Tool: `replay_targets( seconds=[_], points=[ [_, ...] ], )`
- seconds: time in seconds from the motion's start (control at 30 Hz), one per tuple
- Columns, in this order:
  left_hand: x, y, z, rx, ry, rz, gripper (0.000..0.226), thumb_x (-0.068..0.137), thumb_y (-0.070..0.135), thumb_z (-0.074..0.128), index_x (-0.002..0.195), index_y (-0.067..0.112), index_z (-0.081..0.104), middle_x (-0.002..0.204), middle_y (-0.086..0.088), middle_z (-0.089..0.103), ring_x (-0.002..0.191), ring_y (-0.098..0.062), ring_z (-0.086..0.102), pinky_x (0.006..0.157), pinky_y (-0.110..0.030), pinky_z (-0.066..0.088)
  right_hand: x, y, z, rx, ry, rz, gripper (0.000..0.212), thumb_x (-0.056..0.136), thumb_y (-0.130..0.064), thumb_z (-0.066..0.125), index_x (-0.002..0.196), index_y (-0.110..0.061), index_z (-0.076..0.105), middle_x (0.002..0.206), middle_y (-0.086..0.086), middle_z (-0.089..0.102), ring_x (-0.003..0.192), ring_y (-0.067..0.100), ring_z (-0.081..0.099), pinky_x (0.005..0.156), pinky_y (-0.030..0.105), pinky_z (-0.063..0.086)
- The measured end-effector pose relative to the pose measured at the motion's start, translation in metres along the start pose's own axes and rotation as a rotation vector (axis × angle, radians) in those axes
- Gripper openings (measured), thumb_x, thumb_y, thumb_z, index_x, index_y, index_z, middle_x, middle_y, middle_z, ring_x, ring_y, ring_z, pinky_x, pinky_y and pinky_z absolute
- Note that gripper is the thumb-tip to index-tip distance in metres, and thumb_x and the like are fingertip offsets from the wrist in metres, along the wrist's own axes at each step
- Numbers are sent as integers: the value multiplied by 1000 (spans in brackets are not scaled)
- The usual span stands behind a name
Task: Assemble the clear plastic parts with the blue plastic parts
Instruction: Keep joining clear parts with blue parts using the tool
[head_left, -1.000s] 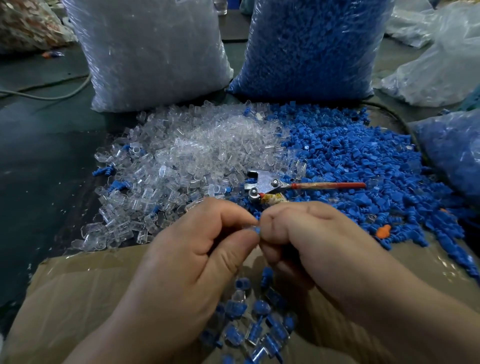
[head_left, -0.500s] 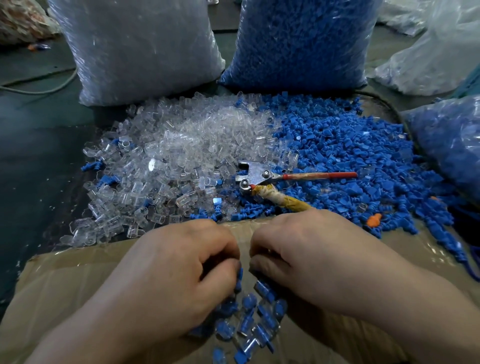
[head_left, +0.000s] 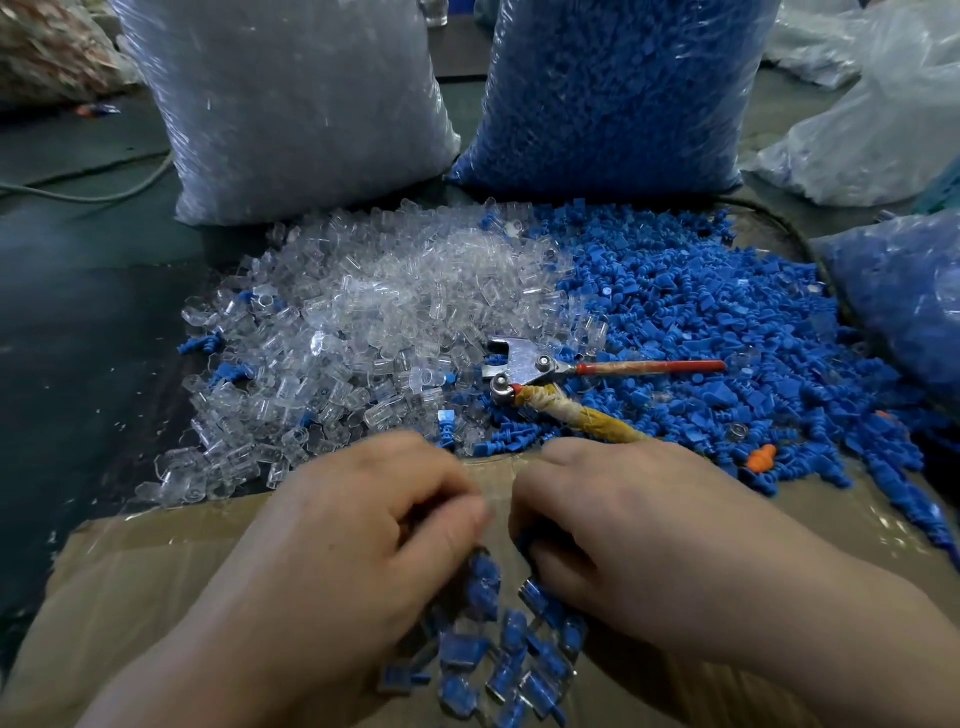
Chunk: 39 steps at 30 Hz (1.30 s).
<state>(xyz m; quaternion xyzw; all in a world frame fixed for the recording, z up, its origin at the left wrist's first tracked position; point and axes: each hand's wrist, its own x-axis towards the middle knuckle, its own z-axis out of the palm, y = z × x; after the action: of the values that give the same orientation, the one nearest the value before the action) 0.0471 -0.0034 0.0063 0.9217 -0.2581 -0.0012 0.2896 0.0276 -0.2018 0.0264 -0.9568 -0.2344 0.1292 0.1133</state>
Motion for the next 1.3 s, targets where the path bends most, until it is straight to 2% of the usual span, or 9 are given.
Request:
replay_targets(
  seconds=[0.07,0.13,0.23,0.3,0.47,0.67,0.93,1.1,1.3],
  points=[
    [1,-4,1,31,207,-109,34,82,68,43,92,42,62,77,22,58,68,4,58,55,-13,41,2,1,1,41,76,41,13,90,-44,47,89,-33,41,89,-13,47,77,5,48,68,30,47],
    [3,-9,0,118,279,-221,55,73,72,38,110,37,58,91,22,54,71,2,52,60,-27,51,4,3,3,105,162,94,14,88,-43,50,85,-31,43,84,-13,49,73,4,48,66,30,47],
    [7,-11,0,360,99,-387,81,68,86,29,134,39,39,122,12,50,91,-2,46,82,-34,54,9,2,5,188,246,147,14,86,-42,54,83,-32,45,80,-14,53,71,4,49,64,31,48],
    [7,-11,4,440,68,-377,78,72,85,32,137,44,37,126,16,49,91,-1,41,78,-27,47,14,0,7,189,265,146,8,87,-40,53,87,-33,48,81,-14,54,73,3,50,65,30,48],
    [9,-13,9,379,108,-276,44,80,62,54,118,41,62,106,20,57,81,-2,48,64,-22,37,23,-5,17,5,256,86,16,91,-39,38,97,-31,50,86,-10,44,77,14,46,61,32,34],
    [10,-14,10,245,123,-233,20,82,48,57,99,40,63,92,21,55,77,-3,56,66,-29,48,21,-6,20,-61,270,50,31,93,-57,30,102,-34,49,85,-10,39,72,15,44,49,30,25],
    [10,-15,11,333,130,-305,44,87,48,56,129,36,50,113,15,46,85,-6,52,70,-26,42,30,-5,20,-122,302,52,42,90,-64,34,111,-30,50,88,-8,40,78,22,53,51,33,23],
    [12,-12,10,312,80,-210,27,81,38,65,108,32,68,97,15,61,84,-11,57,69,-29,45,33,-7,23,-103,301,80,44,89,-66,39,111,-28,46,86,-8,32,72,19,35,51,33,21],
    [13,-14,16,160,125,-187,15,80,34,69,91,38,60,80,27,55,77,9,52,62,-11,33,33,-7,23,-88,318,83,37,93,-60,40,112,-29,46,87,-9,34,78,21,48,57,33,27]
  ],
)
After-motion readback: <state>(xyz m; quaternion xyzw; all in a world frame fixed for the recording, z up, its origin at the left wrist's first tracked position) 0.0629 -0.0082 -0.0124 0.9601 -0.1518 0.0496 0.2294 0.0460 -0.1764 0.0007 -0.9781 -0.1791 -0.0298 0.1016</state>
